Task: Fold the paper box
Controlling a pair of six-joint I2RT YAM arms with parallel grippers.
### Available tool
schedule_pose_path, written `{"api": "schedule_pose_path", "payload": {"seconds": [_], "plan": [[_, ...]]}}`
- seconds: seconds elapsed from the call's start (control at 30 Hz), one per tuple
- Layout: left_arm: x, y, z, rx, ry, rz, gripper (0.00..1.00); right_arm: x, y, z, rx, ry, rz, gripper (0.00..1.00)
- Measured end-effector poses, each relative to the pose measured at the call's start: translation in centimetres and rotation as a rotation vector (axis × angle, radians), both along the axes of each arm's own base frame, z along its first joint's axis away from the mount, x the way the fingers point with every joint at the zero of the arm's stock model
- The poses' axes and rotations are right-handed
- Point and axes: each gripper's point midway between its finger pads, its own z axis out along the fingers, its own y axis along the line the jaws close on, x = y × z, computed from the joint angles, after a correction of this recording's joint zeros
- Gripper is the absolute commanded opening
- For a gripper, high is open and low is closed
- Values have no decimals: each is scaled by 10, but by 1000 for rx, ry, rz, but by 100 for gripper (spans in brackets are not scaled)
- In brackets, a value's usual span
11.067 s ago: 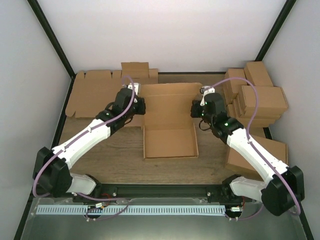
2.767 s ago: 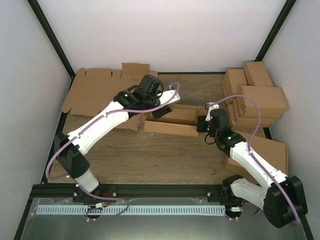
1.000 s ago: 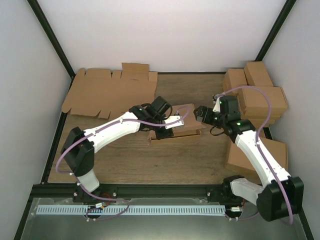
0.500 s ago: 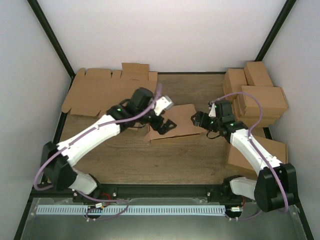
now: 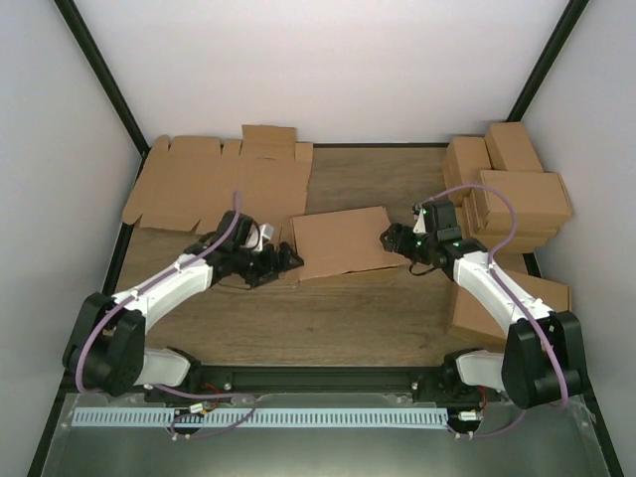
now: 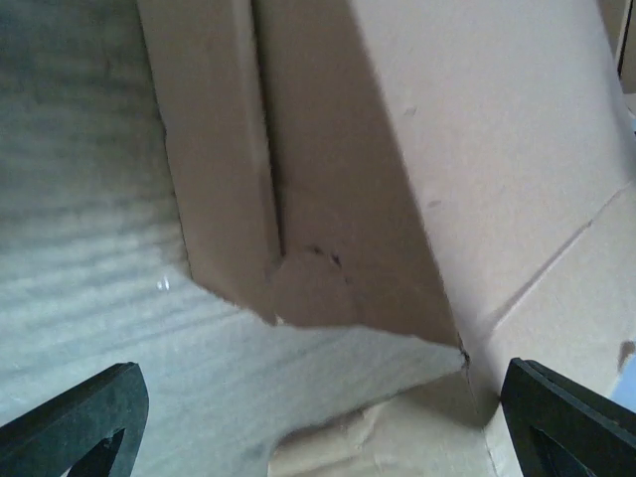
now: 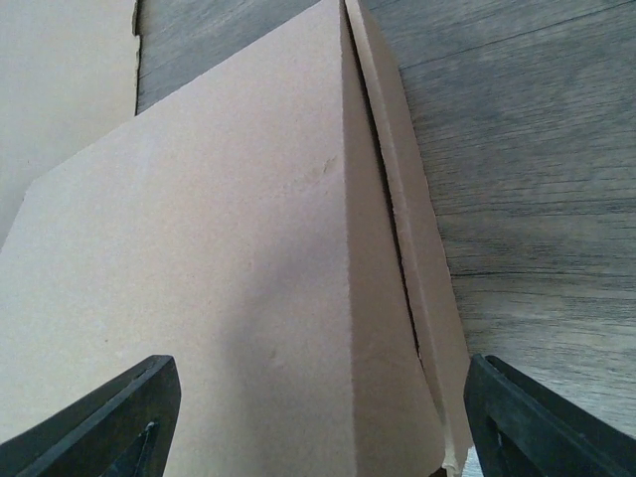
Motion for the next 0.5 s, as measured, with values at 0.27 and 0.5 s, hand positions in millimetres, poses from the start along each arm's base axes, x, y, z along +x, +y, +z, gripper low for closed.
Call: {"api": "schedule_pose_path", "payload": {"seconds": [0.27,0.5], "plan": [[-5,-18,9,-195,68,42,83,1,1,-2,6,5,2,79],[6,-25,20,-251,34,51,78,2,2,0,11,-3,5,79]]}}
